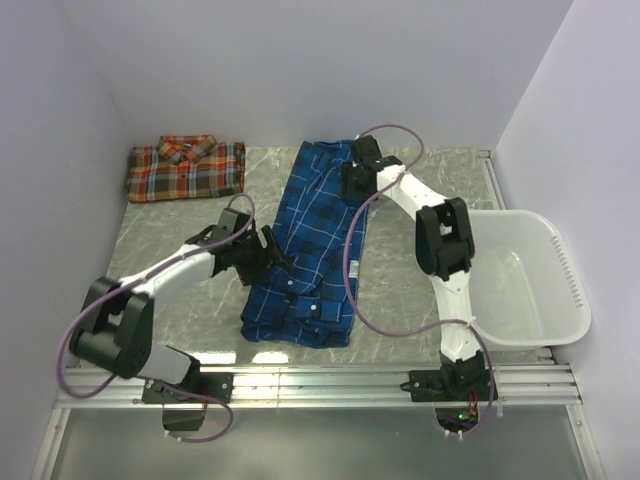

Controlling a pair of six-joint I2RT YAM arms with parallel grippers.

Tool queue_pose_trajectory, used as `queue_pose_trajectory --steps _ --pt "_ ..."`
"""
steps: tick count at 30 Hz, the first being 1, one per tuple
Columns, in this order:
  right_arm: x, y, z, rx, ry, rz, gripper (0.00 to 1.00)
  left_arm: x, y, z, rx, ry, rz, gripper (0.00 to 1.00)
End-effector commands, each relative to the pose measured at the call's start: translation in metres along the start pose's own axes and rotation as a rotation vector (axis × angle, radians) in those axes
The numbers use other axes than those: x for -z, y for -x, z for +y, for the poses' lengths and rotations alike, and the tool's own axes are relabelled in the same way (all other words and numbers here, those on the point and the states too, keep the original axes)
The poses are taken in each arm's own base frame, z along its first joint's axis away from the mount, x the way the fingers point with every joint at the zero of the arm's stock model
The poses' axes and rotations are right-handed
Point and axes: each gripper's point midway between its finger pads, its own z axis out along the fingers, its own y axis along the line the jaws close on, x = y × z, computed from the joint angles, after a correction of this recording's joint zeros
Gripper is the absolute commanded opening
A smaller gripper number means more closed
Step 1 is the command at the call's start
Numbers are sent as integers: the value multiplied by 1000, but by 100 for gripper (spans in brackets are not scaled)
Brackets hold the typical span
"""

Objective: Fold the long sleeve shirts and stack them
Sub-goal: Fold the shirt

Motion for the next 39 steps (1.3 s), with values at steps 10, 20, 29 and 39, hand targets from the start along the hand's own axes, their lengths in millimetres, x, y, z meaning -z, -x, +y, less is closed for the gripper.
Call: queue_pose_trajectory --steps 10,20,29,39 --pt "160 -81 82 63 288 -28 61 48 16 30 -77 150 -196 79" --pt "153 -185 75 88 253 149 58 45 -3 20 -228 131 -127 71" --pt "148 -178 51 -2 225 119 59 20 -50 17 -428 272 -40 61" --pt "146 -181 45 -32 249 118 59 -2 -77 25 -575 432 1 51"
